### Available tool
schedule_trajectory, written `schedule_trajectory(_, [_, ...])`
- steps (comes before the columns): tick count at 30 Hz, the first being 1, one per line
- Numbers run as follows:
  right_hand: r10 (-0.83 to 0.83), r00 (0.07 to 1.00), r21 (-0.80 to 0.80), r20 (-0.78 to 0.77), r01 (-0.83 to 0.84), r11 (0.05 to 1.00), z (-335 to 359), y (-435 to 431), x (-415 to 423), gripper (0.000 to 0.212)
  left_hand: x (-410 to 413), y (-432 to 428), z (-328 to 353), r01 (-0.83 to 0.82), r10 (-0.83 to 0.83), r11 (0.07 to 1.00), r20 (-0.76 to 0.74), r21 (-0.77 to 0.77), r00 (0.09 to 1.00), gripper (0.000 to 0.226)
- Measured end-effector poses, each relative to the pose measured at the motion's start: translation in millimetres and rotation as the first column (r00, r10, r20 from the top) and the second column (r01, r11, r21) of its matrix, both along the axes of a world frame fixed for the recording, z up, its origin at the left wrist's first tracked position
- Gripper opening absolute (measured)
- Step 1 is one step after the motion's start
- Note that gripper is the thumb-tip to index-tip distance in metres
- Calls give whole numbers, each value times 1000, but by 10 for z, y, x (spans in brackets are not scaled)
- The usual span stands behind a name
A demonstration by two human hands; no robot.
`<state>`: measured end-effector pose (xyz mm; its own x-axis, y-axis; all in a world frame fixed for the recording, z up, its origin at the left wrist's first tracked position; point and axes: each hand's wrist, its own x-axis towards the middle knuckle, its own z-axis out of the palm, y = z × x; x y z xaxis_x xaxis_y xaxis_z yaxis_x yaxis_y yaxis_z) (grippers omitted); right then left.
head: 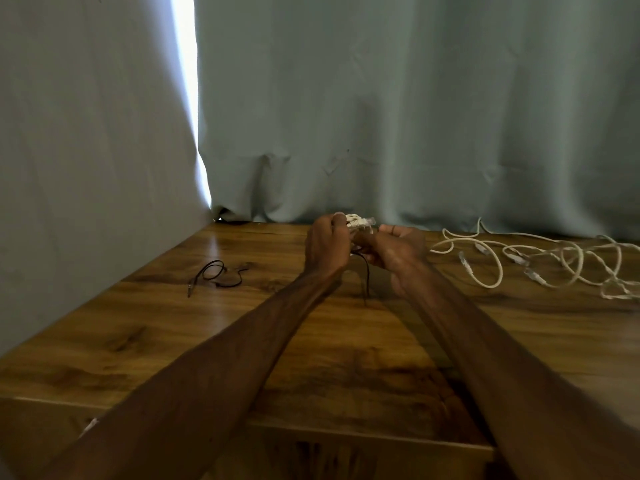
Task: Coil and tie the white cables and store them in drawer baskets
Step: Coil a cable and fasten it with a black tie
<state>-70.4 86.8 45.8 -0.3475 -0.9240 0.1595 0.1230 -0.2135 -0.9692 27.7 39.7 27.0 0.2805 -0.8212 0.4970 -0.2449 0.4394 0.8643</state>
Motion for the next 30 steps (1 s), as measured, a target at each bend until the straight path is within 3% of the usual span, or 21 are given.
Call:
schedule_trajectory(6, [118, 989, 62, 84, -124, 990, -36, -53, 23, 37, 28, -50, -21, -50, 54, 997, 59, -62, 997, 37])
schedule_trajectory(8, [157, 982, 63, 104, -164, 984, -23, -71, 25, 32, 57, -64, -8, -82, 89, 993, 79, -87, 993, 36])
schedule_trajectory(11, [176, 984, 116, 19, -177, 977, -17, -56, 25, 18, 72, -67, 14, -130, 142, 987, 123, -97, 982, 34])
schedule_trajectory(15, [224, 974, 214, -43, -210, 954, -30, -41, 29, 23, 108, -90, 27, -152, 166, 979, 102, -137, 981, 34])
schedule_trajectory(25, [-10, 998, 192, -57, 21, 981, -98, -98, 86, 18, 29, -54, -13, -37, 72, 983, 191, -182, 979, 47])
schedule_trajectory(30, [11, 998, 194, 56, -21, 981, -107, -99, 148, 20, 19, -68, -28, -43, 82, 981, 203, -190, 976, 49])
